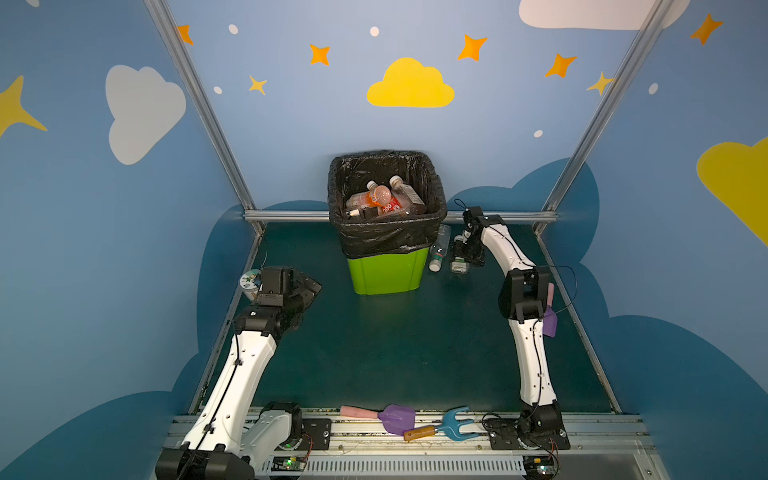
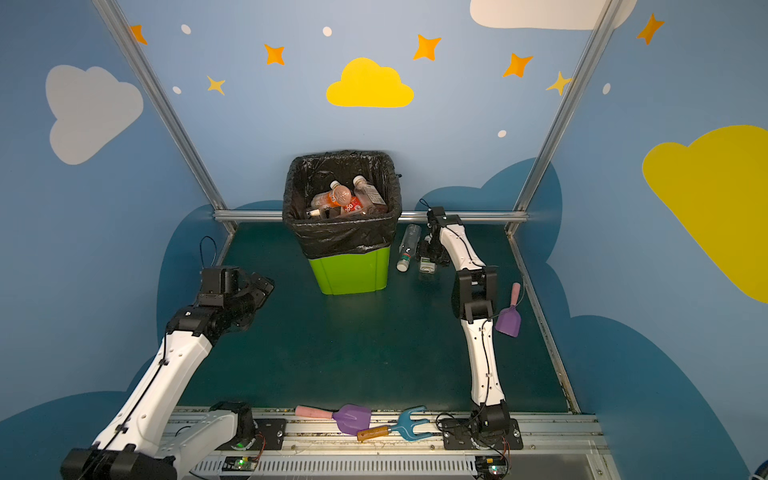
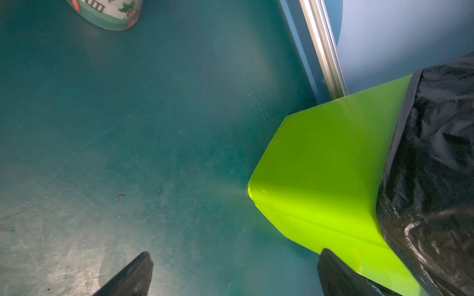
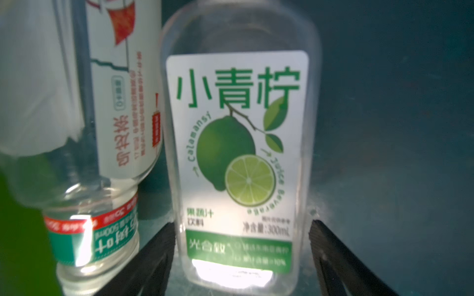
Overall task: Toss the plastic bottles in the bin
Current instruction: 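Lower the right gripper around the lime-print bottle and close it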
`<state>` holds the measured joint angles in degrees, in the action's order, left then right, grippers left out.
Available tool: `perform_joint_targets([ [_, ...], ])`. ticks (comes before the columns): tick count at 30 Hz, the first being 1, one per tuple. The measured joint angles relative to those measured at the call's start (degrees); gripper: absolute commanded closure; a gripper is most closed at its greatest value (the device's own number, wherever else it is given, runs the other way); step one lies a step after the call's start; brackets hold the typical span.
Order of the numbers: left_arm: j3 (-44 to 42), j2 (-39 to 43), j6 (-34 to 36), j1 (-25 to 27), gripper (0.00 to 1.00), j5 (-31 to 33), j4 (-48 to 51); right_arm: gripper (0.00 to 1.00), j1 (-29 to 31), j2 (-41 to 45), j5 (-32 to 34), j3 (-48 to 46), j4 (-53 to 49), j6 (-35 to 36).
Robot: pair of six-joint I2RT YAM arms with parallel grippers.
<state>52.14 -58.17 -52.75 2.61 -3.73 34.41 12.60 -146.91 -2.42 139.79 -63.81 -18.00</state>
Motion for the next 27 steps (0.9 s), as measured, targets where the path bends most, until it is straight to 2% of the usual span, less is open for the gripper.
perform_joint_targets([
  [4,0.0,0.0,0.0,-0.3,0.0,0.2,0.0,0.21,0.3,-1.9,1.0,2.9,-0.3,0.2],
  [11,-0.5,1.9,0.0,-0.8,0.0,0.6,0.1,0.32,0.3,-2.4,3.4,3.8,-0.3,0.5],
  [18,-0.8,2.8,0.0,-1.4,0.0,0.8,0.1,0.43,0.2,-2.4,3.5,3.8,-0.3,0.4],
  [21,-1.0,2.9,0.0,-1.4,0.0,0.8,0.1,0.44,-0.2,-2.4,2.4,3.7,-0.2,-0.2],
  [24,-1.2,3.1,0.0,-1.4,0.0,0.8,0.3,0.45,-0.8,-0.8,0.7,0.6,1.9,-1.5],
  [27,-1.2,3.6,0.0,-1.4,0.0,0.8,0.4,0.45,-1.8,3.1,-1.2,-6.5,5.0,-2.8],
])
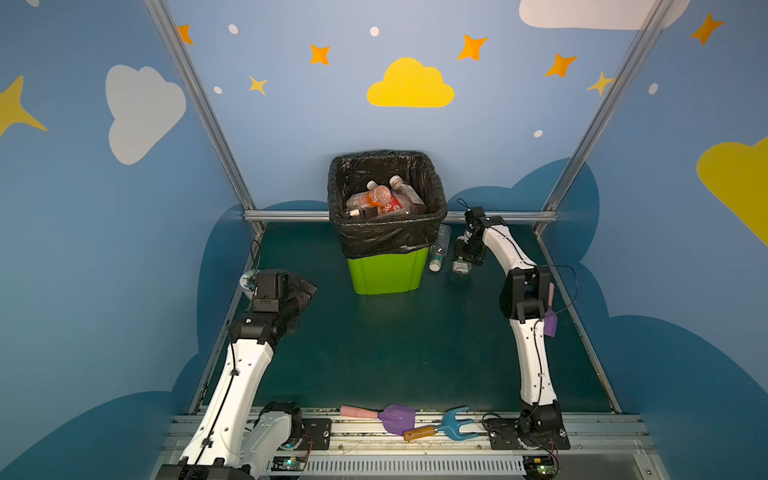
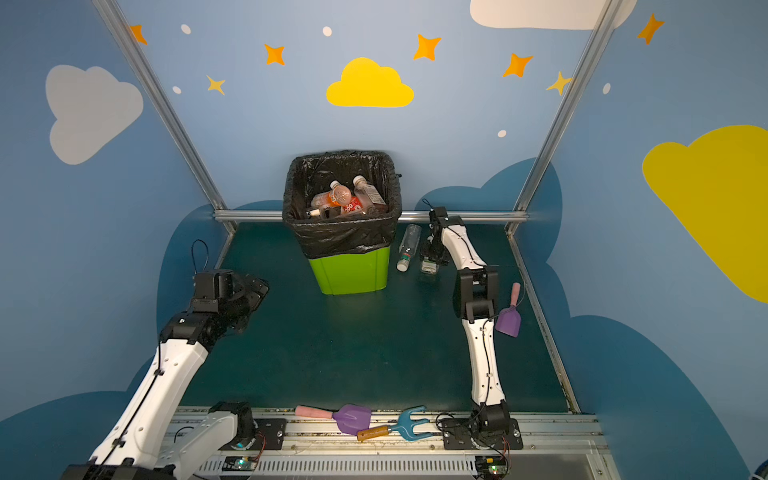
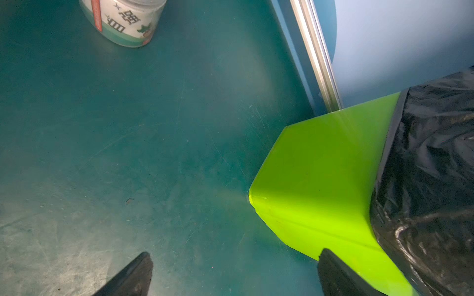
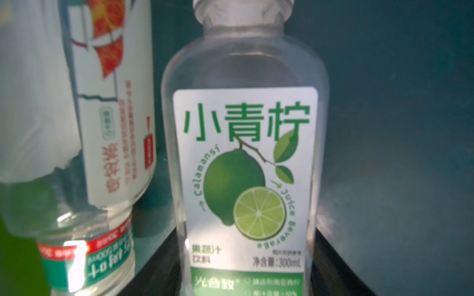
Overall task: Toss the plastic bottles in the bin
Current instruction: 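Lower the right gripper around the lime-print bottle and close it, then lift the lime-print bottle with the right gripper over the bin and release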
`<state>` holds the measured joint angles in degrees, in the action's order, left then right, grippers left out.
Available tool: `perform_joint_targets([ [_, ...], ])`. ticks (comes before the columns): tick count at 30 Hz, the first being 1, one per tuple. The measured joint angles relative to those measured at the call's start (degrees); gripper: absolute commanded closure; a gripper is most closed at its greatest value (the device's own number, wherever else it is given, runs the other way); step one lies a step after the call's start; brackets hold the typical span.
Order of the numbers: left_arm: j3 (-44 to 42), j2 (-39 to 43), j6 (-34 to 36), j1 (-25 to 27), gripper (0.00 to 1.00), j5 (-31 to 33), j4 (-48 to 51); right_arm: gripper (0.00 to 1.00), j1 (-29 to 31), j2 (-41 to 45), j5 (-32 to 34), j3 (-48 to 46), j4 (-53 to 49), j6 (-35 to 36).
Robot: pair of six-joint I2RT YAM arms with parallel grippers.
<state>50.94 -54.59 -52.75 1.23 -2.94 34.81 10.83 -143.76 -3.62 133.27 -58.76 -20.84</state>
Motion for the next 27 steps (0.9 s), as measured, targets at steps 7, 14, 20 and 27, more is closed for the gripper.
perform_joint_targets([
  [7,0.2,0.2,0.4,0.0,0.0,-0.5,0.4,0.45,-3.8,12.3,-2.2,-14.2,4.6,-2.7],
  [14,4.4,-3.0,2.5,0.0,0.0,-1.8,0.6,0.43,-6.6,24.6,-2.6,-10.0,8.1,-3.7],
  [20,7.4,-5.6,3.9,0.0,0.0,-3.1,-0.3,0.37,-2.1,29.9,-8.1,3.0,18.0,-4.7],
  [27,7.6,-7.2,4.2,0.0,0.0,-4.8,-0.7,0.11,4.9,21.4,-23.9,25.9,28.2,-9.5],
])
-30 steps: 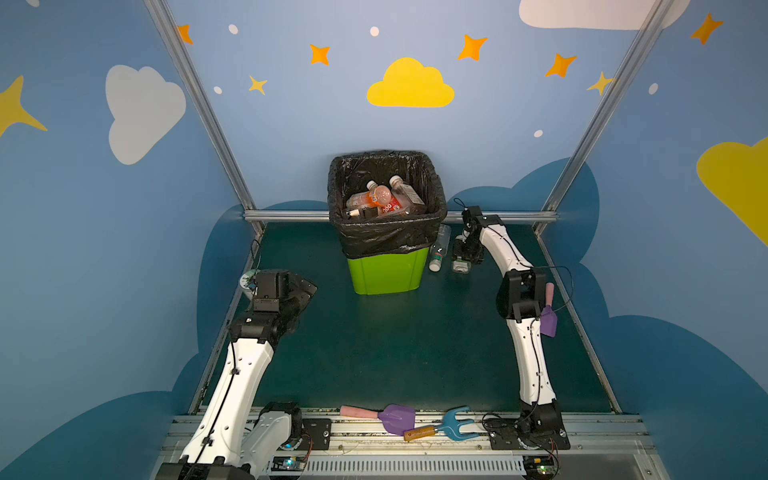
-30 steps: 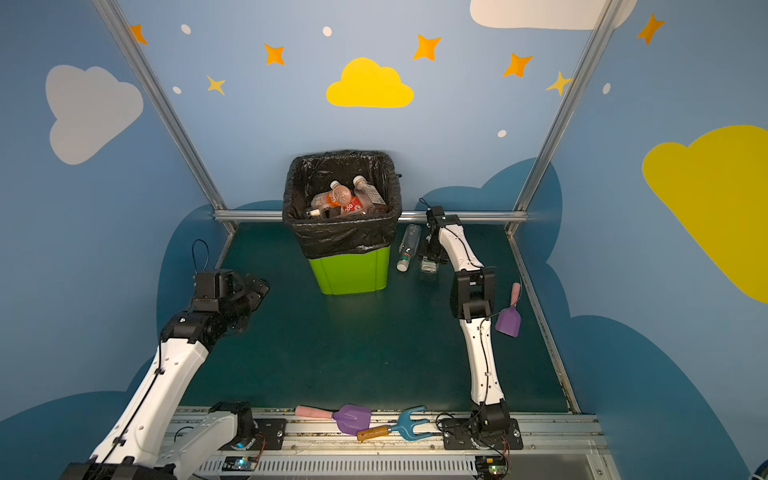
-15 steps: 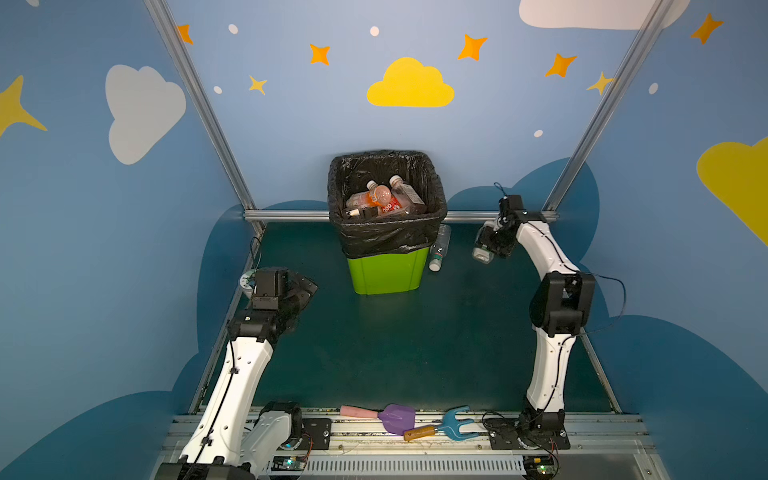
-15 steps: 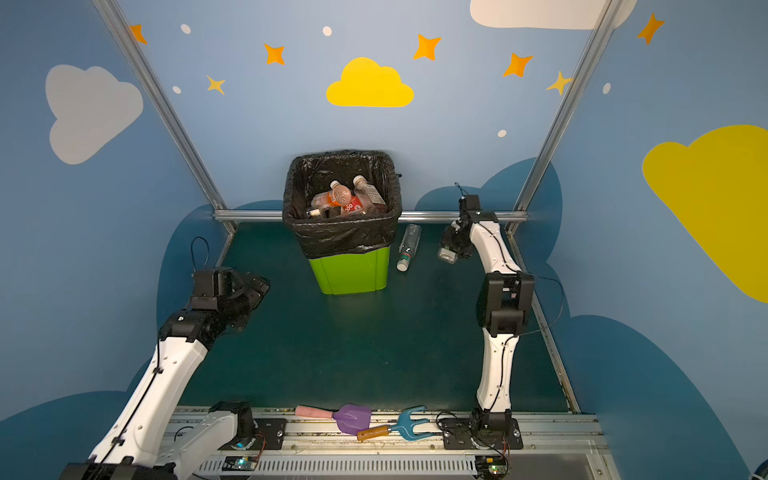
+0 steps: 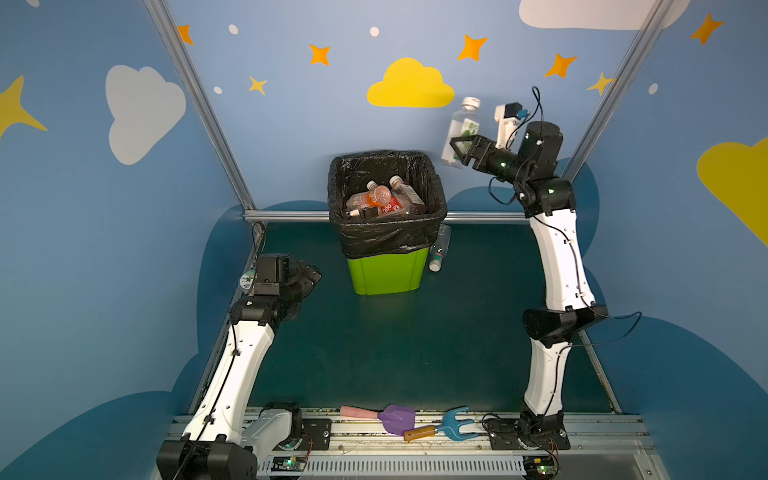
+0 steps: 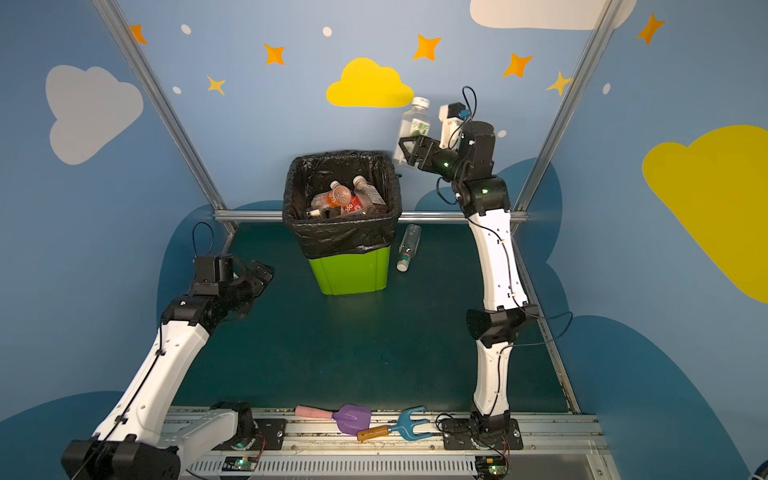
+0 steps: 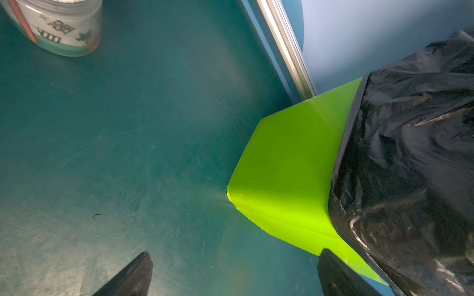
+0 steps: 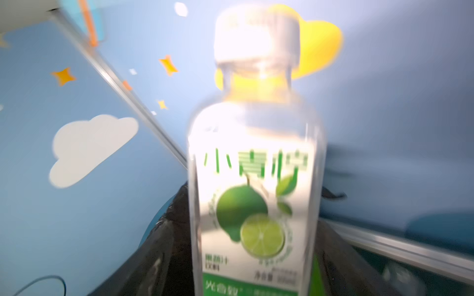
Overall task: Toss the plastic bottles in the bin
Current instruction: 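Lift the lime-print bottle with the right gripper over the bin and release, then lower the right gripper toward the clear red-label bottle beside the bin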
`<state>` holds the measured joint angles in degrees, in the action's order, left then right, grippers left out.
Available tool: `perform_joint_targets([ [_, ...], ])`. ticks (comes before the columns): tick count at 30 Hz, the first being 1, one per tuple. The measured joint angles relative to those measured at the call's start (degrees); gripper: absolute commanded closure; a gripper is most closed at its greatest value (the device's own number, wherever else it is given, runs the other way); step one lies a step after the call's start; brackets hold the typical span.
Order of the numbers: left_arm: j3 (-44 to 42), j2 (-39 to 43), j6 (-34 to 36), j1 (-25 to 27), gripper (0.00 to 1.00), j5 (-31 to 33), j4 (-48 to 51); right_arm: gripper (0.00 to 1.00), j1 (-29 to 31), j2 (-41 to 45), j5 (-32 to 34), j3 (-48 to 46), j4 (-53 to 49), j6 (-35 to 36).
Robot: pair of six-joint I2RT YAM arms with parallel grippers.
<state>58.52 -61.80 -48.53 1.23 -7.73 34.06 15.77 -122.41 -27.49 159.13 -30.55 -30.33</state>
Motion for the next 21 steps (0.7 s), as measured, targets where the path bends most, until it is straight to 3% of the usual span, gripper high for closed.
perform_joint_targets([
  [3,0.0,-0.1,0.0,0.0,0.0,-0.6,0.0,0.11,-0.5,-1.3,-5.7,-1.6,3.2,-3.5],
  [7,0.0,0.4,-0.1,0.0,0.0,-0.8,0.2,0.11,-4.1,2.9,-10.2,-17.9,9.6,-7.0],
  [16,-1.4,3.0,1.2,0.9,0.0,-2.3,0.5,0.14,-14.9,17.6,-7.0,-48.5,10.1,-8.7],
  [21,-1.4,3.0,2.3,2.4,0.0,-2.3,0.4,0.15,-15.5,21.3,-4.9,-54.4,8.2,-6.6],
])
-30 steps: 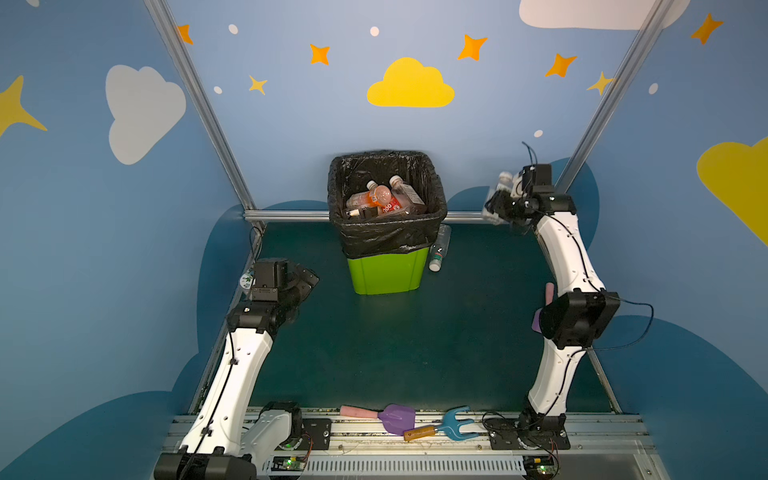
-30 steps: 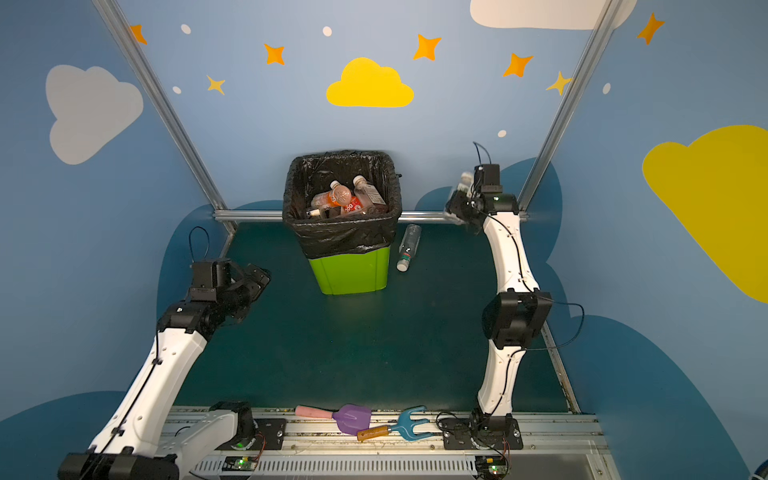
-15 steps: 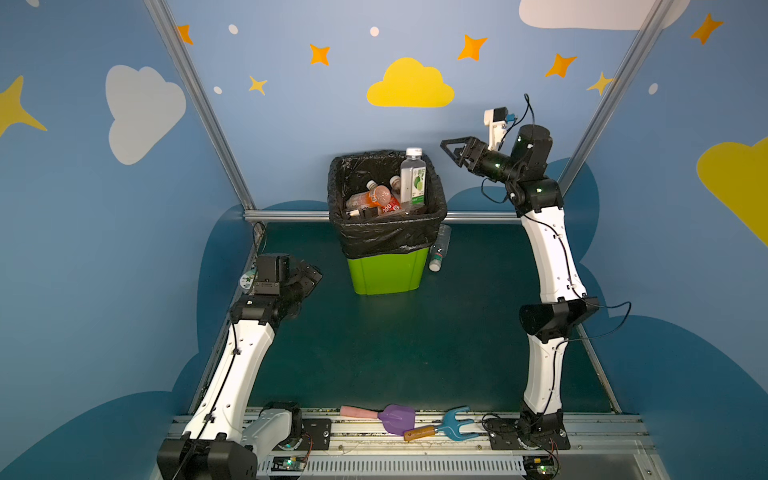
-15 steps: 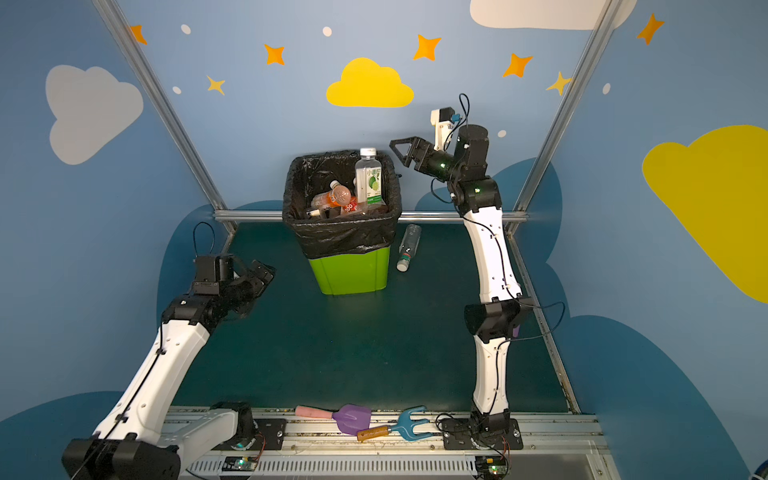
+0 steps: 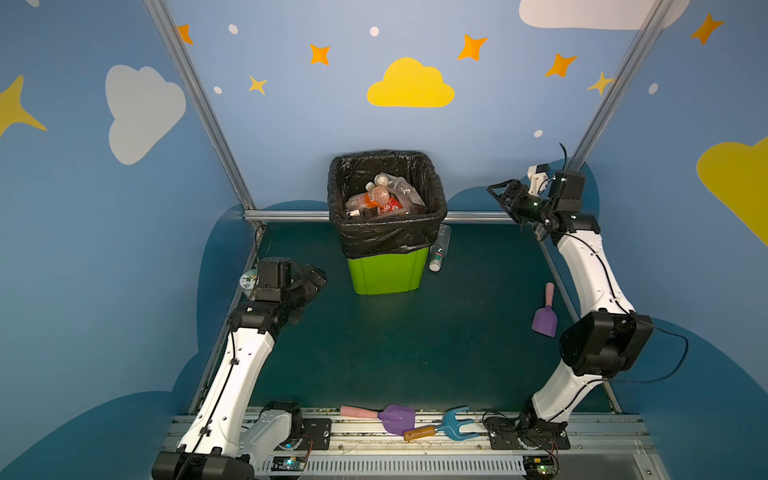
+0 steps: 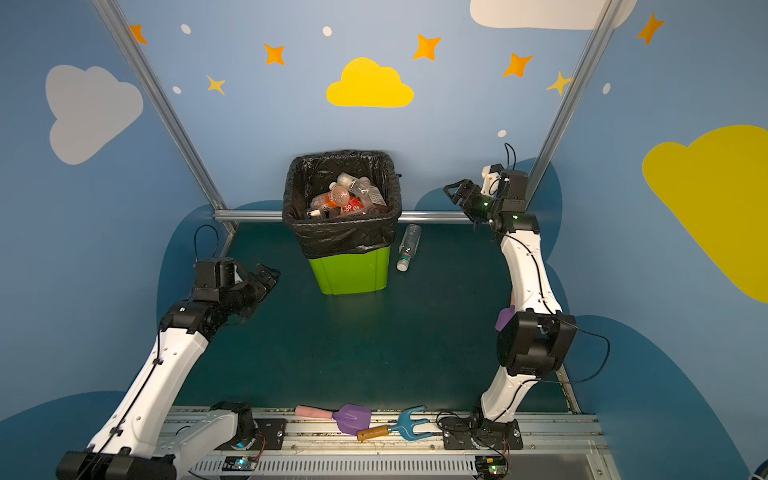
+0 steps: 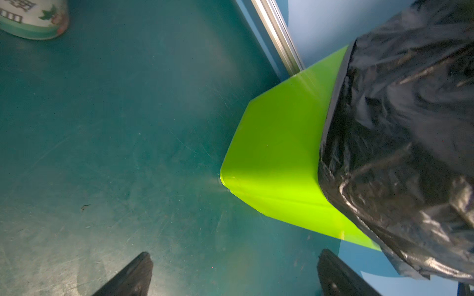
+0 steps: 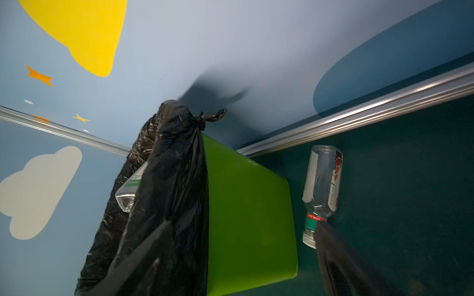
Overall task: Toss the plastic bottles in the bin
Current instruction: 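Lower the right gripper toward the clear red-label bottle beside the bin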
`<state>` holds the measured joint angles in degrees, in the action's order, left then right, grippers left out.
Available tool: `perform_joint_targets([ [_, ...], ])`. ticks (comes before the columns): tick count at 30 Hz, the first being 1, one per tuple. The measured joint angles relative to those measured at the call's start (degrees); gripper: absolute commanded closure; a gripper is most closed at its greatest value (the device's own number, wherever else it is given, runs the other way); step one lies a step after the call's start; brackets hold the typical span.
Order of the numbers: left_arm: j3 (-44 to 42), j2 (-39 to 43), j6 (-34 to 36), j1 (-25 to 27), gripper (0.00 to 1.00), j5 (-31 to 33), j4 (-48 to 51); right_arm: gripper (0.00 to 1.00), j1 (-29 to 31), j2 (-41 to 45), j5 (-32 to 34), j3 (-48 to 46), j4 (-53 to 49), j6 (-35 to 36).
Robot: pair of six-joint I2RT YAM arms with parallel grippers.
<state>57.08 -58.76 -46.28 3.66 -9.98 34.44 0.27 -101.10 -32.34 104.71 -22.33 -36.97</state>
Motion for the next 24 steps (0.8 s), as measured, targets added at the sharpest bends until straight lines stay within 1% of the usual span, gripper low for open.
perform_joint_targets([
  [5,-0.2,0.1,0.0,1.3,0.0,0.7,-1.2,0.15,1.5,-0.5,1.8,-3.1,-3.1,1.4],
  [10,-1.4,0.0,0.3,2.4,0.0,1.9,-1.6,0.15,4.0,-2.9,5.7,-3.0,-6.3,3.0],
  [19,-1.4,-1.6,1.2,2.4,0.0,1.9,-1.7,0.12,10.7,-11.5,14.0,-0.4,-9.1,4.2],
  [24,-1.4,-1.6,1.5,2.4,0.0,1.7,-1.8,0.12,13.5,-18.8,17.5,5.4,-10.8,4.3],
])
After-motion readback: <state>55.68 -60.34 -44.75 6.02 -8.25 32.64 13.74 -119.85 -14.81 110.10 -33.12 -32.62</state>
